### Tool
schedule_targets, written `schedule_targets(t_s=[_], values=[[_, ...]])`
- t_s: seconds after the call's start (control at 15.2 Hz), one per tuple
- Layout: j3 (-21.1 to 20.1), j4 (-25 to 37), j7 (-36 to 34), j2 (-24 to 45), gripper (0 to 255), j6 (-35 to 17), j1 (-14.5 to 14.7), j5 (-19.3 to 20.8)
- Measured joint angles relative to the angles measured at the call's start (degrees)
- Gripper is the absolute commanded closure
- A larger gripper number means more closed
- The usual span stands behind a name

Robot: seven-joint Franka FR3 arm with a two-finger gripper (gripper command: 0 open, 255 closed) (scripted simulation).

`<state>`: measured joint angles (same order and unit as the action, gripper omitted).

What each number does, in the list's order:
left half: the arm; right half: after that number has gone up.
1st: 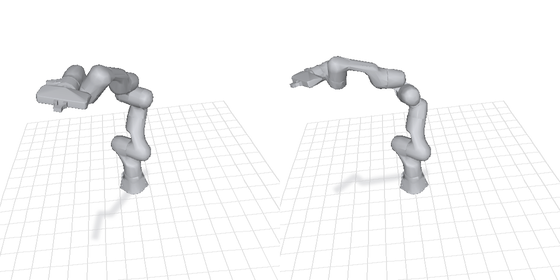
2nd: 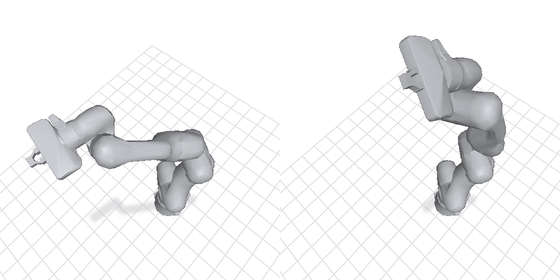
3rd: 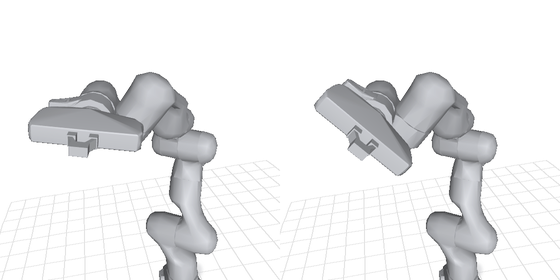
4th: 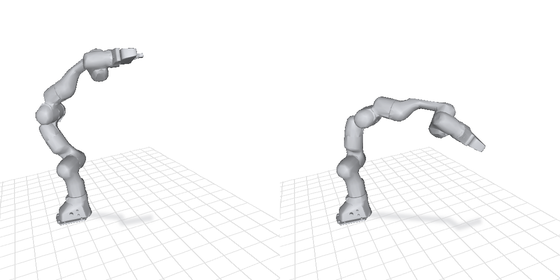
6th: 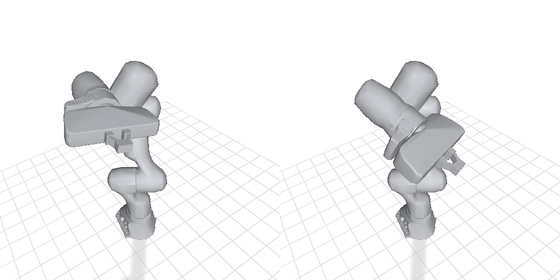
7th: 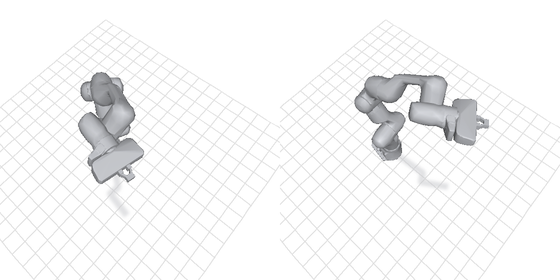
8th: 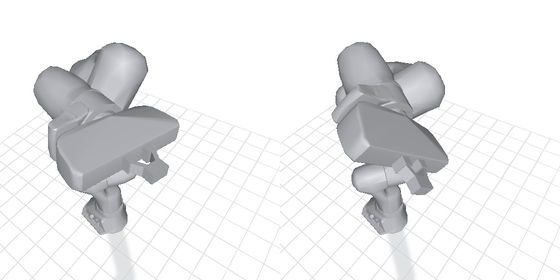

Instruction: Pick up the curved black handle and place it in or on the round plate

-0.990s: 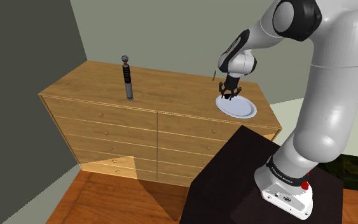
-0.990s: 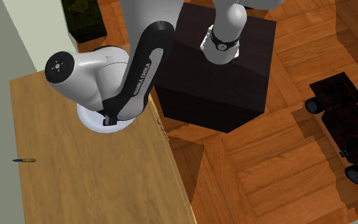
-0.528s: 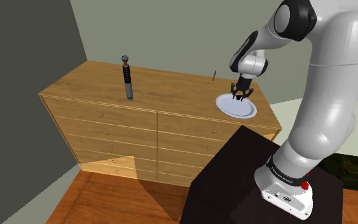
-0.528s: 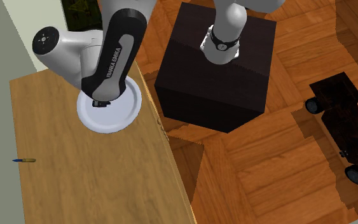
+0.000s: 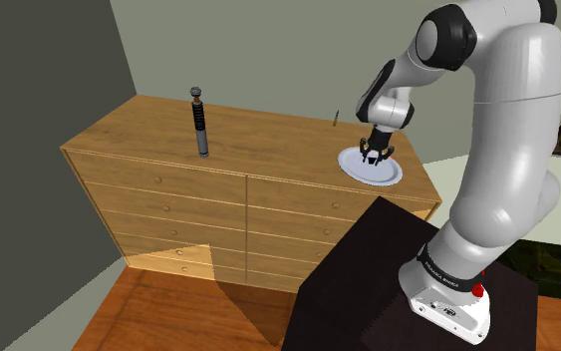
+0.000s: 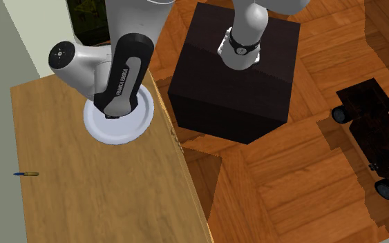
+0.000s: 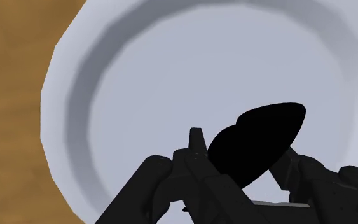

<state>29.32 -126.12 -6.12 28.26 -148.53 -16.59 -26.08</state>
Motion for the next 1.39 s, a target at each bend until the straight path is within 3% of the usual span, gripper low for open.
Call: schedule_targets(t_s=[0.2, 0.59, 0.66, 1.06, 1.39], values=[[-1.7, 0.5, 1.4, 2.3, 255, -1.6, -1.4, -1.9], [-2.0, 0.7, 1.6, 2.7, 255, -2.0, -1.6, -2.3], [-2.0, 0.7, 1.6, 2.7, 0, -2.0, -1.6, -2.3], [-2.1, 0.7, 1.6, 2.8, 0, -2.0, -1.6, -2.3], [2.4, -0.6, -1.8, -3.2, 0, 2.3, 1.8, 2.6]])
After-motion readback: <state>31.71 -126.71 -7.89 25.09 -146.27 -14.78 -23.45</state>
